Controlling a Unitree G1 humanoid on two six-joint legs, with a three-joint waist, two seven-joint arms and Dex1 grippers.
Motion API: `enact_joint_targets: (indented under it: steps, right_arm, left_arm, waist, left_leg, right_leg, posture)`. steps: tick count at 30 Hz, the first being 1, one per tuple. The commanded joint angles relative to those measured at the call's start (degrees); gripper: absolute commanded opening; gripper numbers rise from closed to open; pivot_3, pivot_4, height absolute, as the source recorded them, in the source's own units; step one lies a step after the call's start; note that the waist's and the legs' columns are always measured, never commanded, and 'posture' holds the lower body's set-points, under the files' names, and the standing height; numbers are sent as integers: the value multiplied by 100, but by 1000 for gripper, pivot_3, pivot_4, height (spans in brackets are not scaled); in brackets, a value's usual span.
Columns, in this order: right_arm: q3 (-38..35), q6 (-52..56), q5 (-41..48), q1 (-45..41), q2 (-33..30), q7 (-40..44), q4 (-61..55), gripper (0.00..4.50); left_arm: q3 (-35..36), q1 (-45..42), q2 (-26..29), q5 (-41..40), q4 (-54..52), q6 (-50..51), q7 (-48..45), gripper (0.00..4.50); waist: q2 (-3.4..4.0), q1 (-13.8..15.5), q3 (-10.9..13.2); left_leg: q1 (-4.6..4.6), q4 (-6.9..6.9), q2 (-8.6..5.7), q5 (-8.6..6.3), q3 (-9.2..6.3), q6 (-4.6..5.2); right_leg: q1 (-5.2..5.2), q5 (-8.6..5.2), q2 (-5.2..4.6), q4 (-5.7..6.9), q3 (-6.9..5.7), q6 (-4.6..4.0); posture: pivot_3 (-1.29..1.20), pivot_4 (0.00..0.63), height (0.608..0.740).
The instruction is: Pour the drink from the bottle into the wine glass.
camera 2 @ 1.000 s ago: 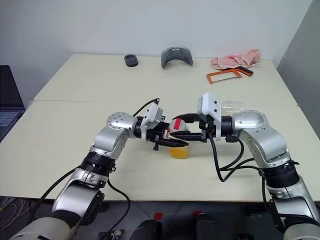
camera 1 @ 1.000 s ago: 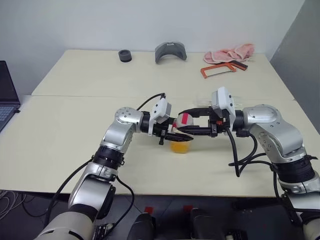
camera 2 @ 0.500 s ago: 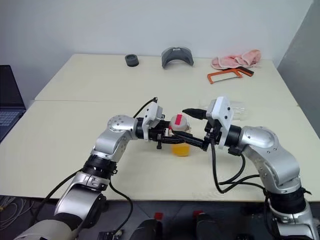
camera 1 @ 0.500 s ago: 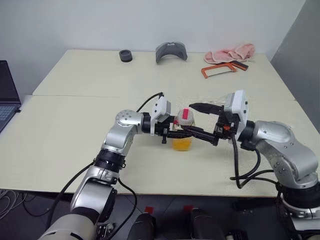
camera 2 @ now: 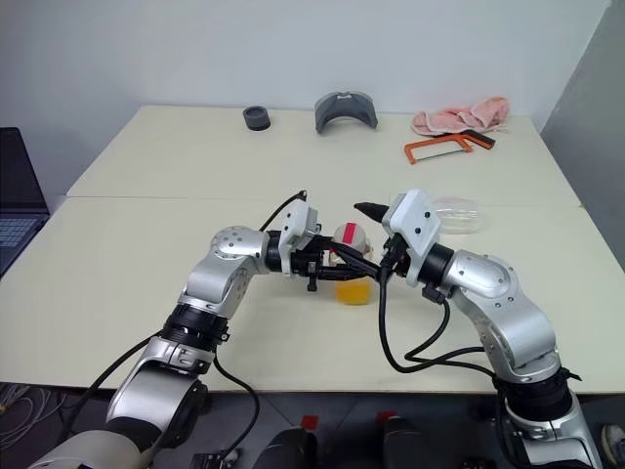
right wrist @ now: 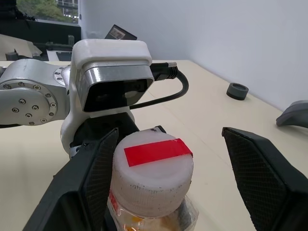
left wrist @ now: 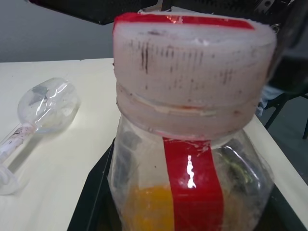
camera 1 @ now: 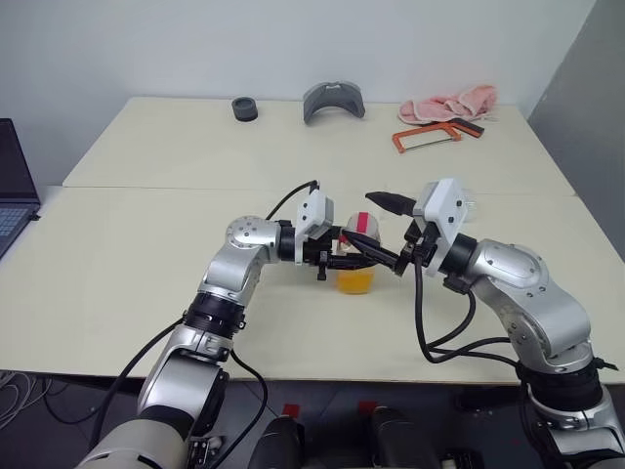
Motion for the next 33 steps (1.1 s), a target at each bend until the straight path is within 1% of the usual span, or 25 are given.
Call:
enact_joint_targets:
  steps: [1,12,33]
  right_arm:
    - [-451,35,58,72,-164,-68,-68,3666]
    - [-605,249,497,249,-496,94,-263,3666]
    - [-695,341,719,203,-595,201,-240,3666]
  left_arm:
    - [76,-18,-5,-105,-202,-140,-47,1715]
    - [60,-41,13,-93,-125,-182,-63,1715]
    - [55,-16,50,-89,-150,-180,-58,1713]
  waist:
    - [0,1,0]
    - [0,1,0]
    - [0,1,0]
  left_leg:
    - [0,0,0,0,0,0]
    - [0,0,0,-1,2,1]
    - [0,0,-1,-1,2,1]
  right_leg:
    - [0,0,0,0,0,0]
    - [0,0,1,0,0,0]
    - [0,0,1,0,1,0]
  posture:
    - [0,150,740]
    - [0,150,740]
    - [0,150,740]
